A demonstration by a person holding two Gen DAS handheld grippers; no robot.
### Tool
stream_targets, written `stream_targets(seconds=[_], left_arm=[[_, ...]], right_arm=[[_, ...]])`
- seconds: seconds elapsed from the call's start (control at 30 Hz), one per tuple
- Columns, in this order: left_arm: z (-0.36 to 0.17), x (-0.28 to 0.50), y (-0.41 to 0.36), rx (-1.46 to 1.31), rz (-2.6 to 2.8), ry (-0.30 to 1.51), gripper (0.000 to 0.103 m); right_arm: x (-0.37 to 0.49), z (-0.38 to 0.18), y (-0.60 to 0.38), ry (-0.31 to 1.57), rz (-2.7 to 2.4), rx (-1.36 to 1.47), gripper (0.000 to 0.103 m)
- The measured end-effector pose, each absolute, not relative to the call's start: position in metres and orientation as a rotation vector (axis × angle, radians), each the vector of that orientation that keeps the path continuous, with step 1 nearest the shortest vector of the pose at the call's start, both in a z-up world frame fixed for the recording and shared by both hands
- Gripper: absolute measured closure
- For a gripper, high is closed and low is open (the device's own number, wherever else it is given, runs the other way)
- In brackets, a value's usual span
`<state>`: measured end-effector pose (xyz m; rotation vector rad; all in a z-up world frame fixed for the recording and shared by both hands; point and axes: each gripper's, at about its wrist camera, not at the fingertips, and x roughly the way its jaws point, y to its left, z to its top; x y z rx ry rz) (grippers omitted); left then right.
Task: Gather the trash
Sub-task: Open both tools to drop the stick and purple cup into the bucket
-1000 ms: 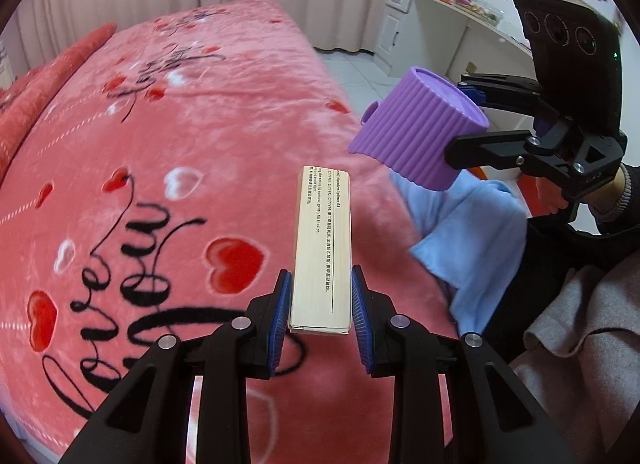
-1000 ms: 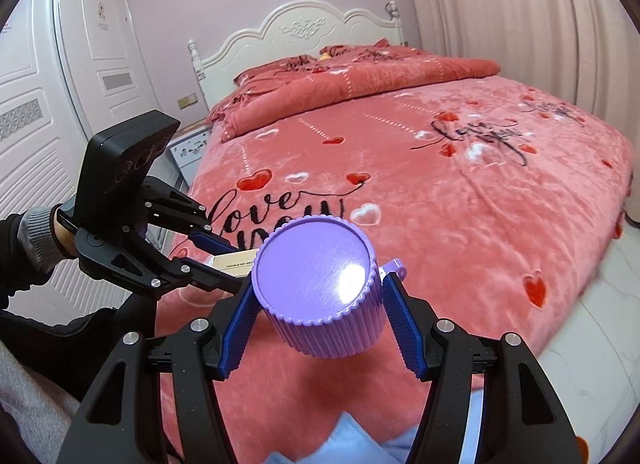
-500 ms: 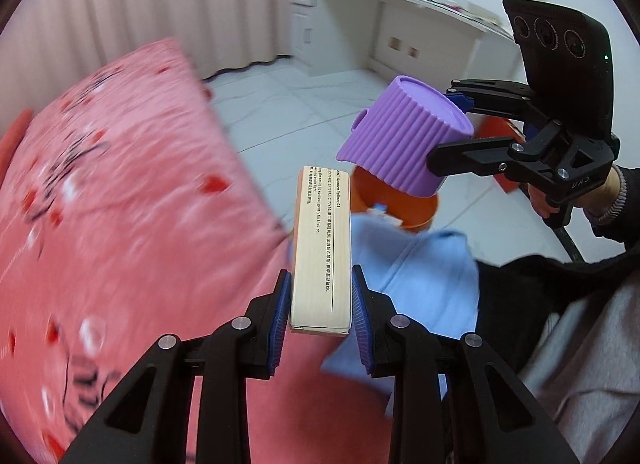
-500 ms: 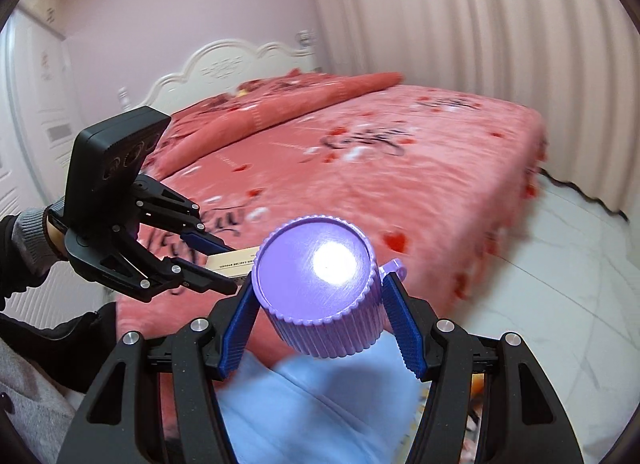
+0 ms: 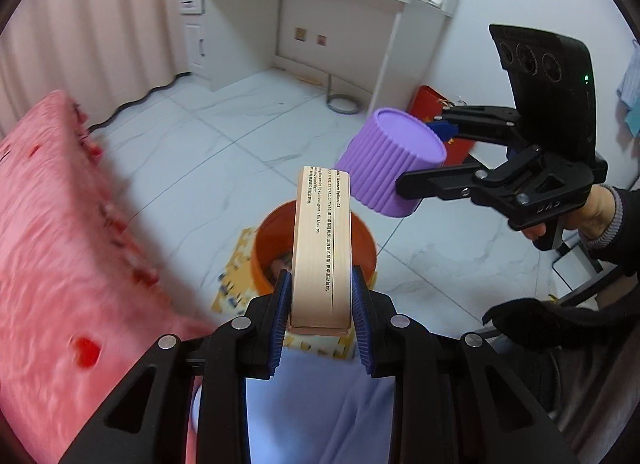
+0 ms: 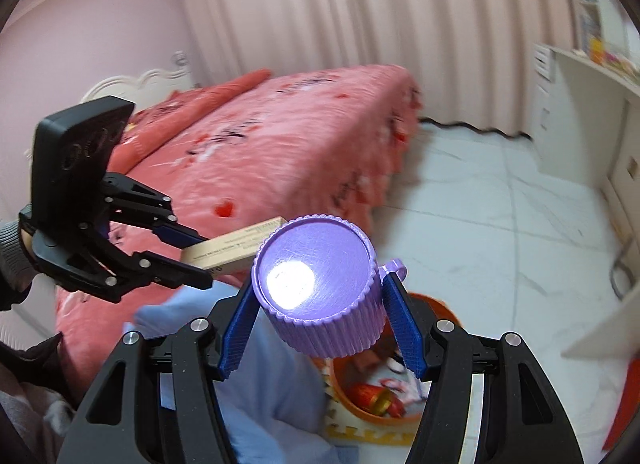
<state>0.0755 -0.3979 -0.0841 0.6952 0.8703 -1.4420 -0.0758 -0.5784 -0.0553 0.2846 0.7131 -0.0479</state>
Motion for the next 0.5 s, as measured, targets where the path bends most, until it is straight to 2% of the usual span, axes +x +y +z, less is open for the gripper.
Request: stream_targets(seconds=[0.5], left_arm=[[-0.162, 0.078, -0.484, 0.744, -1.471, 1.033, 0.072]], right_arm=[[-0.098, -0.131, -0.66, 0.785, -0.19, 0.44, 0.041]])
